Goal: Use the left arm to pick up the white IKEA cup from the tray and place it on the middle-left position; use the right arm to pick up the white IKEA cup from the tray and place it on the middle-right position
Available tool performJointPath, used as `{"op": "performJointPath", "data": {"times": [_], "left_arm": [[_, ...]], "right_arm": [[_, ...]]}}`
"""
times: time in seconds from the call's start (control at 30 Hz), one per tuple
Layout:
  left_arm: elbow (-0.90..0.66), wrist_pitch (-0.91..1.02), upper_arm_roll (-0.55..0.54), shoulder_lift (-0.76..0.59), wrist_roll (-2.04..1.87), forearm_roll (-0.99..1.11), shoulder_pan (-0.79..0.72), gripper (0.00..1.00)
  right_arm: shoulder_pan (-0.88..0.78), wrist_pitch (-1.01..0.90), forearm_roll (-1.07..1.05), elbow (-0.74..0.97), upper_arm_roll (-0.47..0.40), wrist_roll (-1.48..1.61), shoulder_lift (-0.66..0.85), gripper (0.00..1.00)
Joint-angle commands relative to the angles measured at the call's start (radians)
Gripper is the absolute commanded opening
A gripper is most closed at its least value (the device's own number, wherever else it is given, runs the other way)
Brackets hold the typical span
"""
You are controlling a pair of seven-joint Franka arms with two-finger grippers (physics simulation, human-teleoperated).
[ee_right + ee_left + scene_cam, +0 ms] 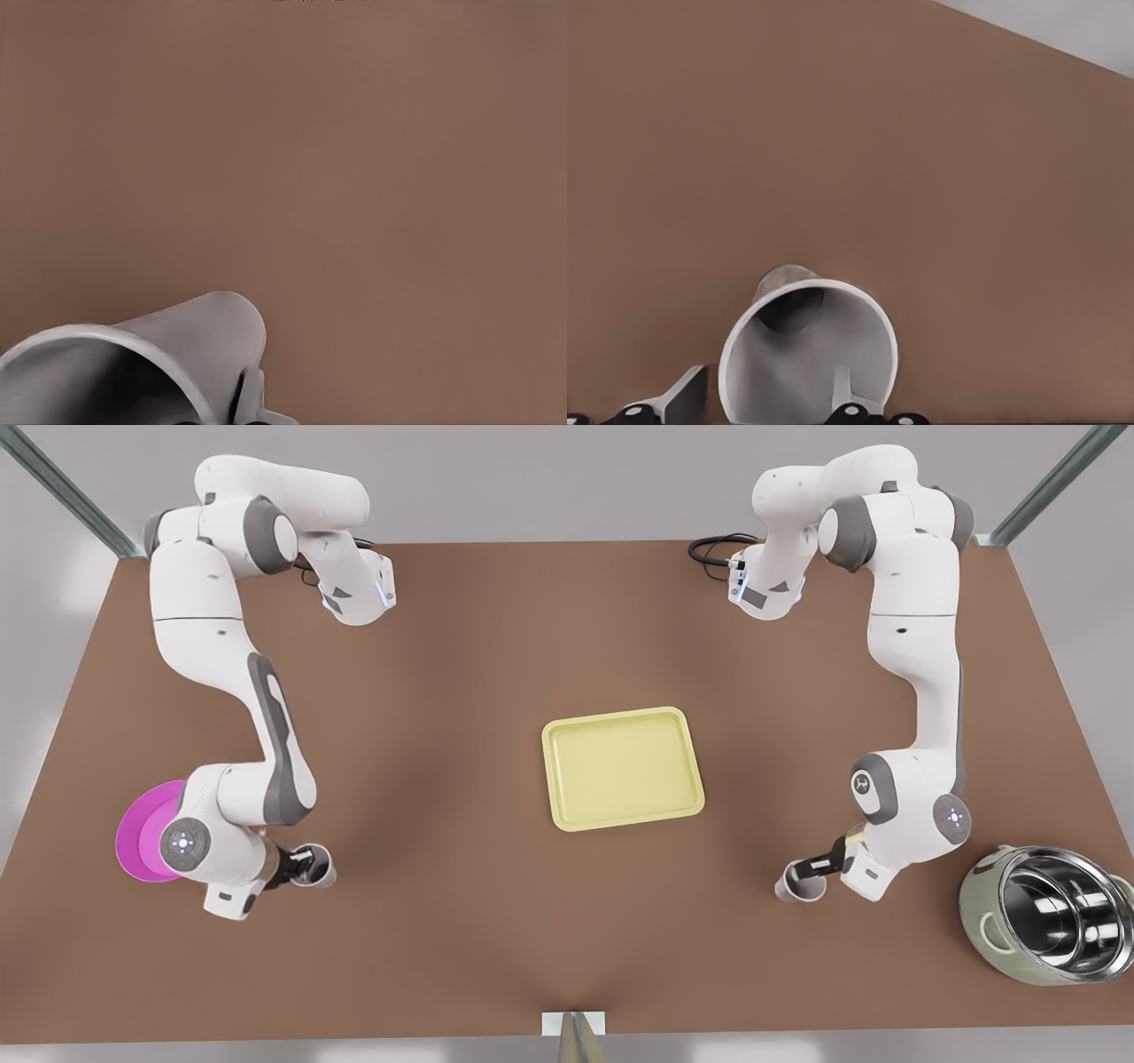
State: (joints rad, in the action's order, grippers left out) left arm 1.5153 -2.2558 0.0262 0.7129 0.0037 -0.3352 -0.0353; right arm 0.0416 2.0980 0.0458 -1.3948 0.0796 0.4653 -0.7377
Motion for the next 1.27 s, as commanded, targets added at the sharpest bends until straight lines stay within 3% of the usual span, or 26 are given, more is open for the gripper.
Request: {"op": "performJointPath", "data": {"times": [0.0,0.33,0.4,0.43,0.57,0.6,0.67,0.7,0.73,0.77,0.8,0.9,0.93,1.03,1.07,1.1,1.13,1.17,1.23], "left_arm": [[0.0,0.019,0.0,-0.001,0.058,0.053,0.0,1.0],[-0.029,0.027,0.001,-0.003,0.053,0.058,-0.001,1.0],[-0.041,0.027,0.001,0.003,0.055,0.058,0.0,1.0],[-0.041,0.027,0.003,0.003,0.055,0.058,0.0,1.0],[-0.041,0.03,0.003,-0.012,0.056,0.074,0.002,1.0],[-0.041,0.111,0.004,-0.065,0.056,0.122,0.005,1.0],[-0.034,0.485,0.006,-0.337,0.062,0.242,0.005,1.0],[-0.012,0.573,0.004,-0.455,0.061,0.283,0.003,1.0],[0.166,0.497,-0.005,-0.656,0.056,0.306,-0.005,1.0],[0.142,0.455,-0.017,-0.639,0.038,0.311,-0.008,1.0],[-0.001,0.568,-0.019,-0.549,0.03,0.314,-0.024,1.0],[-0.013,0.576,-0.019,-0.53,-0.007,0.302,-0.035,1.0],[-0.015,0.576,-0.019,-0.524,-0.007,0.3,-0.035,1.0],[-0.013,0.575,-0.019,-0.518,0.001,0.3,-0.034,1.0],[-0.013,0.572,-0.019,-0.512,-0.001,0.3,-0.035,1.0],[-0.013,0.572,-0.019,-0.512,-0.001,0.3,-0.035,1.0],[-0.013,0.572,-0.019,-0.512,0.001,0.3,-0.035,1.0],[-0.013,0.57,-0.019,-0.512,0.001,0.298,-0.035,1.0],[-0.012,0.57,-0.019,-0.512,0.001,0.298,-0.035,1.0]], "right_arm": [[0.0,0.085,0.025,0.0,0.0,0.283,-0.009,0.0],[-0.045,0.085,0.037,0.004,-0.044,0.28,-0.049,0.0],[-0.045,0.085,0.031,0.005,-0.044,0.254,-0.049,0.58],[-0.045,0.085,0.029,0.005,-0.044,0.251,-0.049,0.7],[-0.051,0.085,0.026,0.007,-0.046,0.25,-0.046,0.79],[-0.051,0.085,0.026,0.008,-0.046,0.248,-0.046,0.79],[-0.051,0.079,0.026,0.011,-0.047,0.25,-0.04,0.86],[-0.049,0.054,0.02,0.017,-0.047,0.254,-0.02,0.91],[-0.049,0.033,-0.017,0.017,-0.043,0.256,-0.003,0.94],[-0.051,-0.004,-0.03,0.017,-0.041,0.254,0.024,0.94],[-0.051,-0.05,-0.061,0.017,-0.04,0.253,0.043,0.96],[-0.052,-0.191,-0.096,0.017,-0.031,0.205,0.118,0.99],[-0.051,-0.3,-0.098,0.02,-0.008,0.124,0.175,1.0],[-0.052,-0.757,-0.093,0.244,0.095,-0.315,0.326,1.0],[-0.055,-0.809,-0.095,0.2,0.111,-0.404,0.391,0.97],[-0.068,-0.736,-0.084,0.05,0.117,-0.44,0.473,0.95],[-0.08,-0.359,-0.104,-0.436,0.112,-0.49,0.762,1.0],[-0.078,-0.251,-0.141,-0.59,0.111,-0.496,0.851,1.0],[-0.072,-0.245,-0.145,-0.602,0.098,-0.496,0.853,1.0]]}}
